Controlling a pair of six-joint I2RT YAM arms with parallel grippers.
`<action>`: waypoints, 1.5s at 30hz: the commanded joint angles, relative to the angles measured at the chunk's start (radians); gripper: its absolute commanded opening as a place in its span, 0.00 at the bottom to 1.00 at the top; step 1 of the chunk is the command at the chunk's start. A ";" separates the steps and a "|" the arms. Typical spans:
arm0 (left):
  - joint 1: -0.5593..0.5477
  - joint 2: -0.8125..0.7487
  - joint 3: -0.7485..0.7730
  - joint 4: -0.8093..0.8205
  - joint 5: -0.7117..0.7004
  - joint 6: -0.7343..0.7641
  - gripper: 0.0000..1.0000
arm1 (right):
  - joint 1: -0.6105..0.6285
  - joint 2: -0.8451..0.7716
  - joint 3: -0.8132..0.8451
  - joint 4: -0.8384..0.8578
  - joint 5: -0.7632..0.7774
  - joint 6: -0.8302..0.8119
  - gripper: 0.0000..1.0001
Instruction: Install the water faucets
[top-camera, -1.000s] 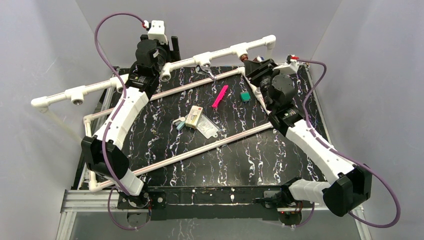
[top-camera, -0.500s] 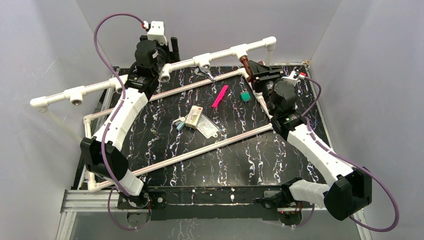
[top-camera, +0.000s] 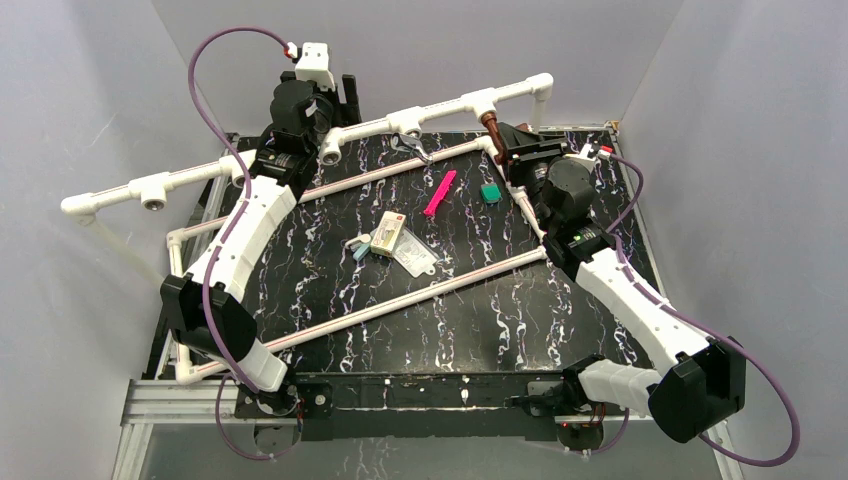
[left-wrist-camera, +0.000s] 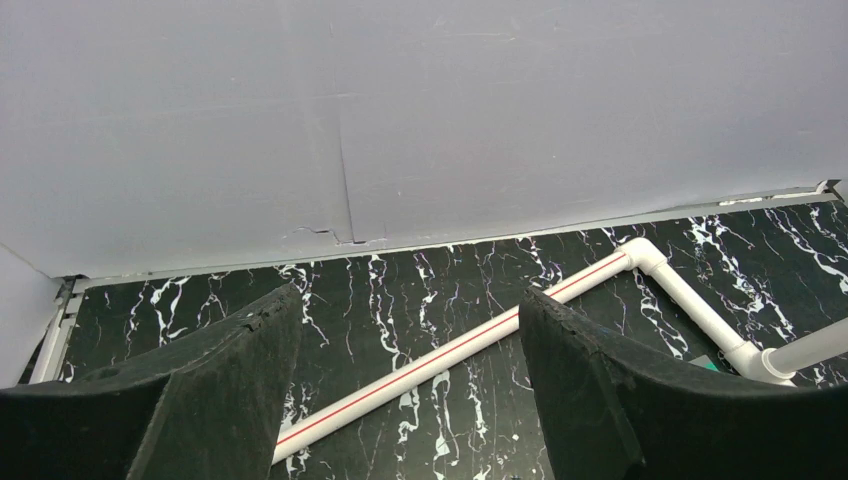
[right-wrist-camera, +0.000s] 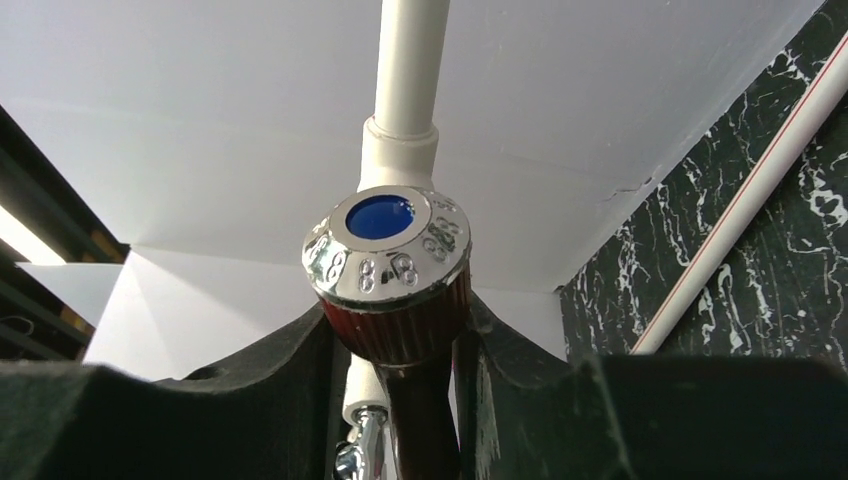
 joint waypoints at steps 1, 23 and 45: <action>-0.005 0.075 -0.051 -0.215 0.004 -0.006 0.77 | 0.032 -0.041 0.014 -0.048 -0.048 -0.091 0.40; -0.005 0.105 -0.029 -0.224 0.003 -0.004 0.76 | 0.028 -0.134 0.046 -0.204 -0.043 -0.448 0.74; -0.005 0.117 -0.029 -0.233 -0.001 0.009 0.76 | 0.026 -0.208 0.130 -0.224 -0.199 -1.713 0.85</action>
